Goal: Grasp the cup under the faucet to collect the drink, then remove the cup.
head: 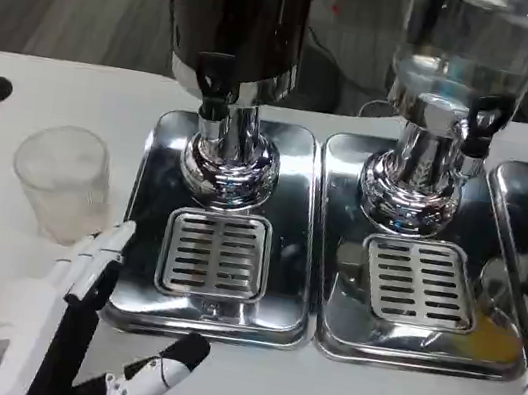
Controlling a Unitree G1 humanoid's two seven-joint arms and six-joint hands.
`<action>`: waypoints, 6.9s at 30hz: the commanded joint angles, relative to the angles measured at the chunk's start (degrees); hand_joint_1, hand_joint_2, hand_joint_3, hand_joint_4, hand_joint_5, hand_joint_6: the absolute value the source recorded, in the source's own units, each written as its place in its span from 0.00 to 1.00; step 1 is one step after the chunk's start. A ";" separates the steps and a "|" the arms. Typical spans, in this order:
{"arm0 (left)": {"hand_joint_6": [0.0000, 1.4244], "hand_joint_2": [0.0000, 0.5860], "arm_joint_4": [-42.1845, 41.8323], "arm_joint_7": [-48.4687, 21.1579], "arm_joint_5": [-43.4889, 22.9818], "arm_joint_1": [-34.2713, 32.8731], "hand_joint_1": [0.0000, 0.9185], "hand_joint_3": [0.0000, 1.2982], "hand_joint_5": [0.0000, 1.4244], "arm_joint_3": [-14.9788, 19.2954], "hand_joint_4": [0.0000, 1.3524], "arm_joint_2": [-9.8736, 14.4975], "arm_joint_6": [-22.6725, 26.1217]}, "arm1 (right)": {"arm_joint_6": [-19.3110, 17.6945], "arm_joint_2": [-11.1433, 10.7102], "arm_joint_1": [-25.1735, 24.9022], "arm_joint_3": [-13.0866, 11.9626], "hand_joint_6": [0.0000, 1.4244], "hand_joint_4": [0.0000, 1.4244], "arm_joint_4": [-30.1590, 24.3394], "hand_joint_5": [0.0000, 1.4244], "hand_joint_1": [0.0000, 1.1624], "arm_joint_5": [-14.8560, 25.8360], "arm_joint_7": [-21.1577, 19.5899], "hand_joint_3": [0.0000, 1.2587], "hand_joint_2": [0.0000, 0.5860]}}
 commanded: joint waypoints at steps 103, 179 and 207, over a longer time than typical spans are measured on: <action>0.35 0.07 40.27 -3.15 -6.48 -46.82 0.16 0.15 0.18 -0.01 0.11 8.47 27.31 | -4.71 0.86 3.97 0.23 0.00 0.10 -5.44 0.08 0.41 3.19 7.35 0.20 1.00; 0.48 0.18 31.72 2.55 -2.82 -44.35 0.36 0.35 0.41 -8.49 0.35 4.04 21.90 | -7.98 0.85 2.84 0.70 0.02 0.09 -3.42 0.08 0.39 4.75 7.38 0.19 1.00; 0.50 0.17 30.70 1.40 -2.13 -43.01 0.36 0.36 0.41 -11.02 0.35 2.39 20.10 | -8.08 1.10 1.57 1.71 0.02 0.09 -2.53 0.08 0.39 4.56 7.86 0.19 1.00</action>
